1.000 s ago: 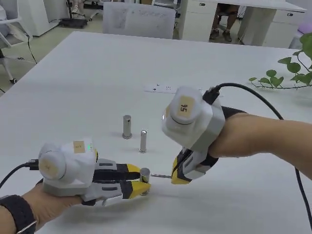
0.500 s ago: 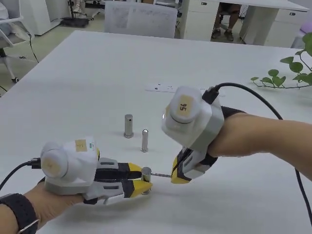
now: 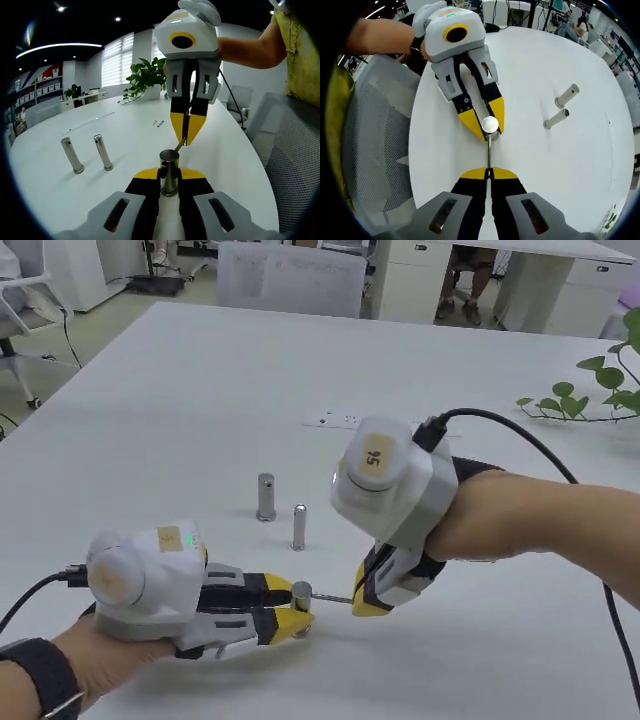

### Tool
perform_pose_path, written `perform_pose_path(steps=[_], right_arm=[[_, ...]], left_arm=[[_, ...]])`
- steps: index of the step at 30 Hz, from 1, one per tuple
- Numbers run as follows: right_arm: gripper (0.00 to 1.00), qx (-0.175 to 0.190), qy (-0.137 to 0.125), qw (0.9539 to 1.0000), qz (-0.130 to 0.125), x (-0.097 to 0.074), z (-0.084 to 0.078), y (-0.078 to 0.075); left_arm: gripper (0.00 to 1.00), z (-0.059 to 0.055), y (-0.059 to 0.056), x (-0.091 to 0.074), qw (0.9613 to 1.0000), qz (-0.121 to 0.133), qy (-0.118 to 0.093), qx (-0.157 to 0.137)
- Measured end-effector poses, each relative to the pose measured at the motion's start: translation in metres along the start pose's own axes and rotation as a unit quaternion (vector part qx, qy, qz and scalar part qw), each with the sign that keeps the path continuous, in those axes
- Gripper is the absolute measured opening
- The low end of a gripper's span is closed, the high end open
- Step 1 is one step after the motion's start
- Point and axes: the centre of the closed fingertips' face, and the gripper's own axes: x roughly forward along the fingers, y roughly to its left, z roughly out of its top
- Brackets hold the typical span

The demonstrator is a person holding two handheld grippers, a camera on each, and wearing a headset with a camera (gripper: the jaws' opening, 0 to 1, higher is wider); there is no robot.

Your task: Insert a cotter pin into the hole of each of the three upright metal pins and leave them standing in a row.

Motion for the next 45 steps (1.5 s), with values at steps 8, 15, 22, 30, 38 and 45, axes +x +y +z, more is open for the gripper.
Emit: perform_pose_path(steps=[8, 15, 22, 30, 38, 45], right_arm=[[0.03, 0.001, 0.003, 1.0000, 0.000, 0.0007, -0.0001, -0.0002], [0.02, -0.014, 0.008, 0.9998, -0.006, 0.0020, 0.0001, -0.0019], [0.02, -0.019, 0.010, 0.9997, -0.008, 0.0019, 0.0004, -0.0029], [0.02, -0.020, 0.014, 0.9997, -0.002, 0.0026, 0.0013, -0.0016], [0.02, -0.019, 0.018, 0.9996, 0.001, 0.0021, 0.0023, -0.0013], [0.02, -0.019, 0.017, 0.9997, -0.002, 0.0026, 0.0044, -0.0004]], left_arm=[[0.11, -0.0008, 0.0003, -0.0002, 0.9999, 0.014, 0.006, 0.005], [0.11, -0.0008, 0.0008, -0.0006, 0.9998, 0.017, 0.005, 0.007], [0.12, -0.0012, 0.0014, -0.0010, 0.9998, 0.017, 0.003, 0.008], [0.15, 0.0003, 0.0008, 0.0020, 0.9999, 0.007, -0.002, 0.014], [0.12, -0.0048, 0.0021, 0.0028, 0.9996, 0.008, 0.011, 0.025], [0.14, -0.0088, 0.0001, -0.0001, 0.9994, 0.009, 0.024, 0.025]])
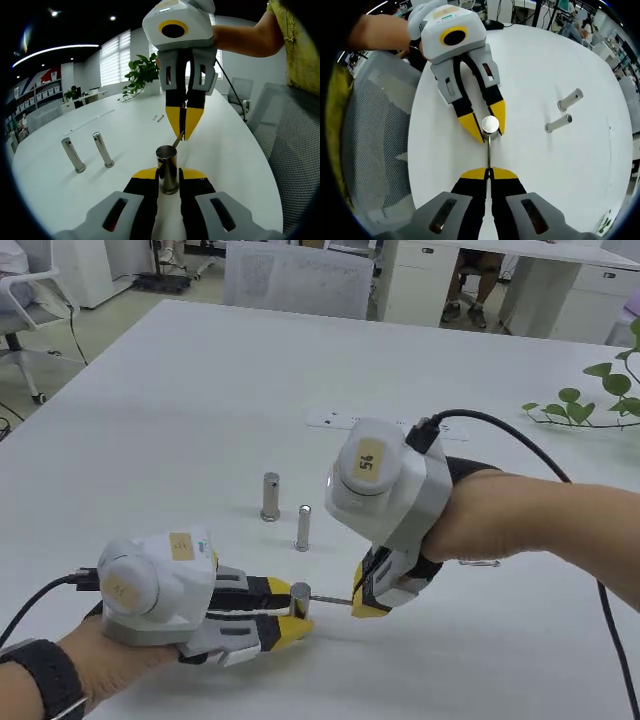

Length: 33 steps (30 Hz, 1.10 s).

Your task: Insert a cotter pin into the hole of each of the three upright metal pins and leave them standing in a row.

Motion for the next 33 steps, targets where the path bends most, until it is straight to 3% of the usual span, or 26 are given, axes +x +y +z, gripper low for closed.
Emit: perform_pose_path(steps=[3, 20, 33], right_arm=[[0.02, 0.001, 0.000, 1.0000, 0.000, -0.0005, 0.0009, 0.0007], [0.02, -0.001, 0.000, 1.0000, 0.005, -0.0013, 0.0055, 0.0034], [0.02, -0.010, 0.002, 0.9999, 0.003, -0.0004, 0.0085, 0.0016]], left_arm=[[0.14, -0.0004, -0.0005, -0.0033, 0.9999, -0.002, 0.003, -0.010], [0.11, 0.0010, -0.0028, -0.0003, 1.0000, 0.004, 0.006, 0.006], [0.11, 0.0018, -0.0022, 0.0013, 1.0000, 0.004, 0.005, 0.004]])
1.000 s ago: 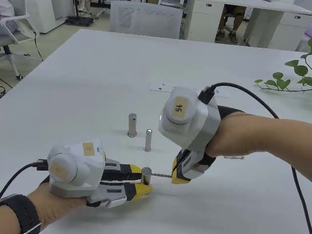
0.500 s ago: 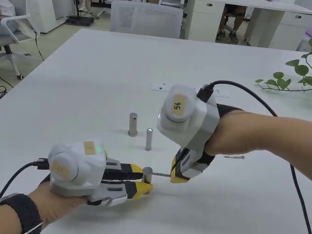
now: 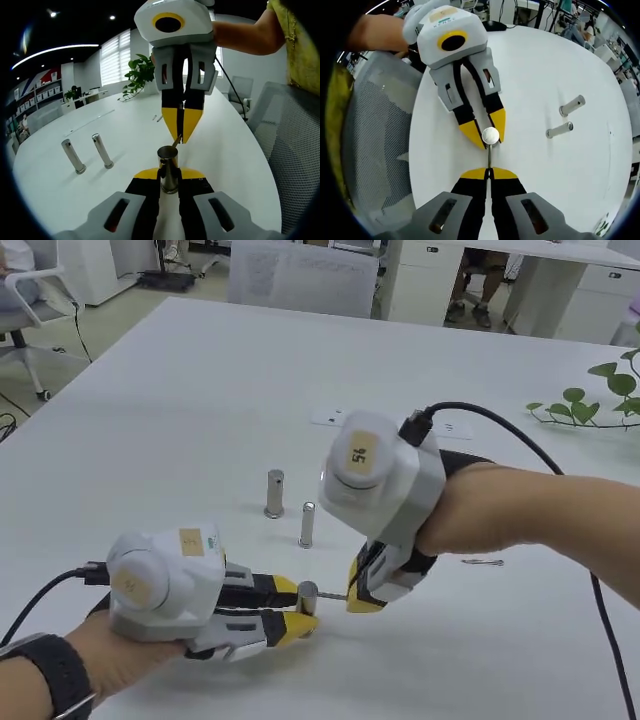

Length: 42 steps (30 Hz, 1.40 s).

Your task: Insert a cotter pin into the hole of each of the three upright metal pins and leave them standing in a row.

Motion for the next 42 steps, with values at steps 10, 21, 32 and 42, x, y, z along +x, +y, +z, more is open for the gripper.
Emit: perform_pose_path(steps=[10, 21, 32, 42], right_arm=[[0.02, -0.009, -0.001, 1.0000, -0.001, 0.002, 0.002, -0.001], [0.02, -0.028, -0.003, 0.9996, -0.005, 0.002, 0.002, -0.003], [0.02, -0.042, -0.007, 0.9991, -0.003, 0.004, 0.006, -0.003], [0.03, -0.051, -0.013, 0.9986, 0.001, 0.005, 0.010, -0.001]], left_arm=[[0.11, 0.001, -0.001, 0.001, 1.0000, -0.001, -0.002, -0.001], [0.11, 0.003, -0.002, 0.001, 1.0000, -0.004, -0.004, -0.004], [0.11, 0.005, -0.004, 0.001, 0.9999, -0.008, -0.008, -0.004], [0.11, 0.005, -0.006, 0.003, 0.9999, -0.012, -0.007, 0.001]])
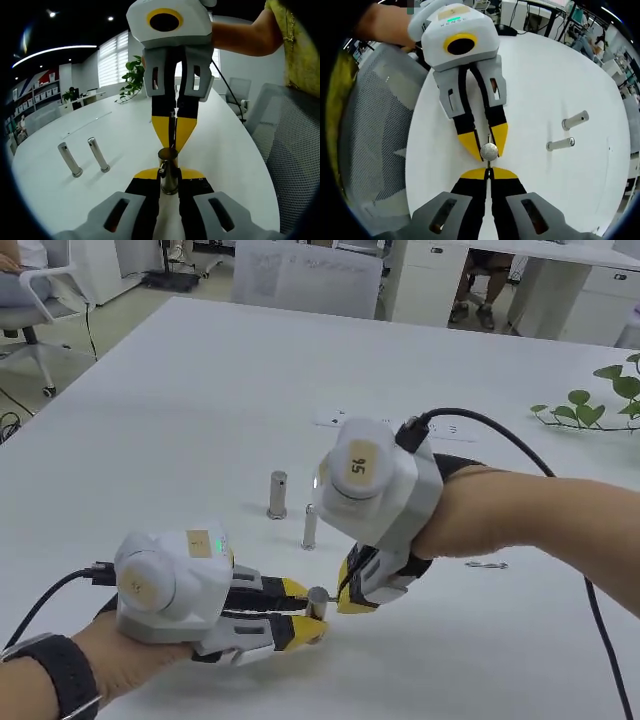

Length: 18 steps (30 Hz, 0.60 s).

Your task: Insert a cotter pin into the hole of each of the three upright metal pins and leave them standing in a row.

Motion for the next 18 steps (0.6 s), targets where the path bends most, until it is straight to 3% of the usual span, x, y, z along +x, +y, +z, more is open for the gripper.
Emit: perform_pose_path(steps=[18], right_arm=[[0.03, -0.012, -0.012, 0.9999, 0.002, 0.0023, 0.0070, 0.0009]], left_arm=[[0.11, 0.0004, -0.0014, 0.0017, 1.0000, -0.003, -0.001, 0.004]])
